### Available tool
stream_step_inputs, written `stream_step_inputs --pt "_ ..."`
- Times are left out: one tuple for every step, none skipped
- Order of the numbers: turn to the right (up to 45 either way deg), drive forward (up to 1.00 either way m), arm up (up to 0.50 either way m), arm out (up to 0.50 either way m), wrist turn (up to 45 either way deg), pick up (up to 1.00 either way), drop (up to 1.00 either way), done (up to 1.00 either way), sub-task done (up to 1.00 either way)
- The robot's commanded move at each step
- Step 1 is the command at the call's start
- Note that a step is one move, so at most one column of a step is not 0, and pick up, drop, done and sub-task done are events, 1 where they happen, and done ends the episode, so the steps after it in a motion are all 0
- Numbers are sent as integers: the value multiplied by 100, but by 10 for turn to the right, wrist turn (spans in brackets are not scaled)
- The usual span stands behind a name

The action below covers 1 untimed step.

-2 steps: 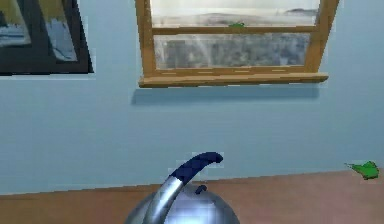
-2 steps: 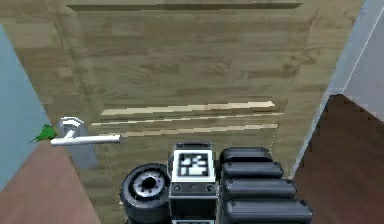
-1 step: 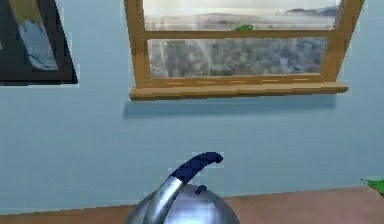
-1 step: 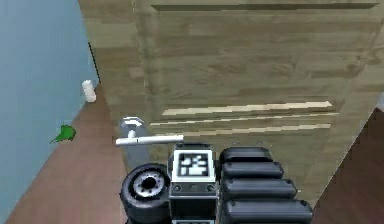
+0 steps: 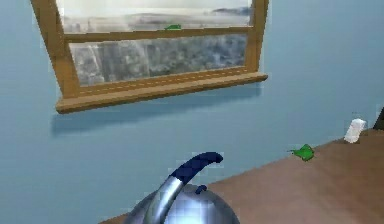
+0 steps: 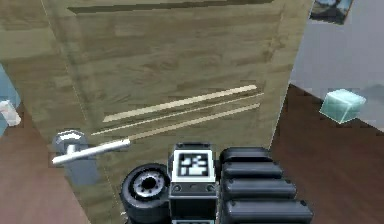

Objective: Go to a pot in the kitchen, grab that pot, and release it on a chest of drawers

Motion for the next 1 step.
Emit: stream_step_inputs --pt "30 0 0 0 0 0 0 0 0"
